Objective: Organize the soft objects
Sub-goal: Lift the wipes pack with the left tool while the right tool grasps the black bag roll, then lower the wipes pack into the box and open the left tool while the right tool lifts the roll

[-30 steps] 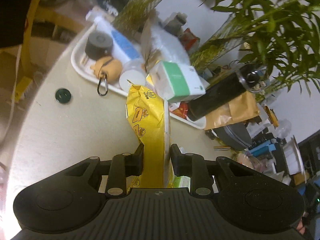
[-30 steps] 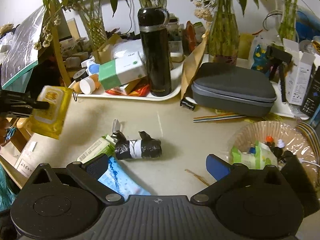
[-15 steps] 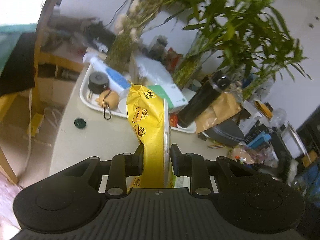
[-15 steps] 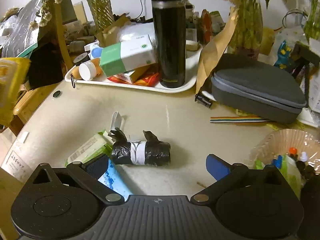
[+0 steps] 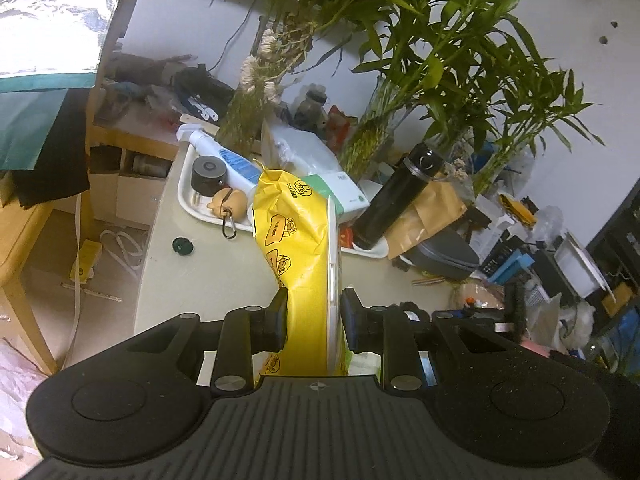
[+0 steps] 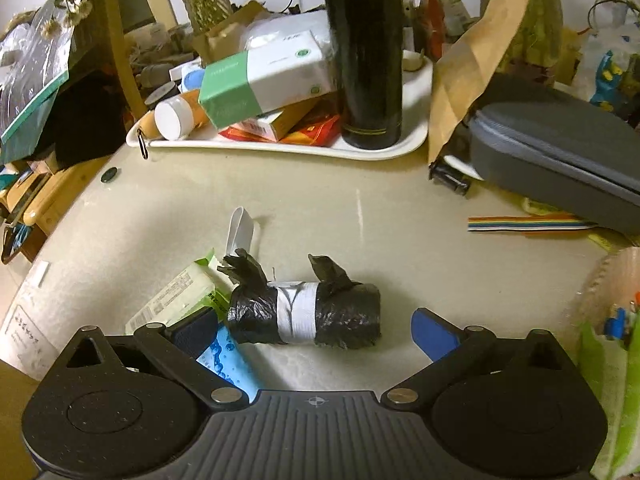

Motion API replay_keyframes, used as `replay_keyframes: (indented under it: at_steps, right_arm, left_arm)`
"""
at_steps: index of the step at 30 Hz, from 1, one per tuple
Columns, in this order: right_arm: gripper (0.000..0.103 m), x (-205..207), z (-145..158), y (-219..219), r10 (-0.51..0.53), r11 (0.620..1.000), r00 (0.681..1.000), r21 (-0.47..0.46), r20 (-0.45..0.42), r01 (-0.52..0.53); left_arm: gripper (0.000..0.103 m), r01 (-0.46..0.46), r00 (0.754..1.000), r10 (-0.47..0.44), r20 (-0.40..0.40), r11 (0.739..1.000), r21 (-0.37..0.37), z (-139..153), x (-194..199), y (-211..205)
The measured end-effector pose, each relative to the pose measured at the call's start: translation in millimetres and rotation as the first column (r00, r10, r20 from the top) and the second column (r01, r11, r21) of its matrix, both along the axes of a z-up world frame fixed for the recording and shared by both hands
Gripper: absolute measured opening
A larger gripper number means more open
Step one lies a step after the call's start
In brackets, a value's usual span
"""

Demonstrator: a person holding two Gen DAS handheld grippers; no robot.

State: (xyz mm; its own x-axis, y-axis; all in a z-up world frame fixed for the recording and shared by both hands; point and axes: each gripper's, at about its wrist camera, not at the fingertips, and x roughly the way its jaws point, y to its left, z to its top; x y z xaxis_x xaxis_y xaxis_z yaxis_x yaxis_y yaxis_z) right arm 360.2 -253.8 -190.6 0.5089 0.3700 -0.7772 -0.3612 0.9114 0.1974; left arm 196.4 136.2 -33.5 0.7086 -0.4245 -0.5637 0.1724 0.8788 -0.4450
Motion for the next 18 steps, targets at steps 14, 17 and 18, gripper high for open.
replay_keyframes:
  at_steps: [14, 17, 18]
  right_arm:
    - [0.084, 8.1, -5.6, 16.0, 0.026, 0.999, 0.999, -0.044, 0.021, -0.025]
    - [0.084, 6.2, 7.9, 7.5, 0.011, 1.000, 0.999, -0.030, 0.037, -0.010]
    - [0.084, 5.6, 12.5, 4.4, 0.005, 1.000, 0.999, -0.023, 0.041, -0.004]
  left_arm:
    - [0.026, 0.025, 1.000, -0.024, 0.018, 0.999, -0.046, 6.1, -7.4, -5.3]
    - [0.026, 0.031, 0.999, -0.029, 0.028, 0.998, -0.046, 10.4, -8.7, -10.4]
    - [0.026, 0.033, 0.999, -0.032, 0.032, 0.998, -0.051, 12.2, -9.0, -11.6]
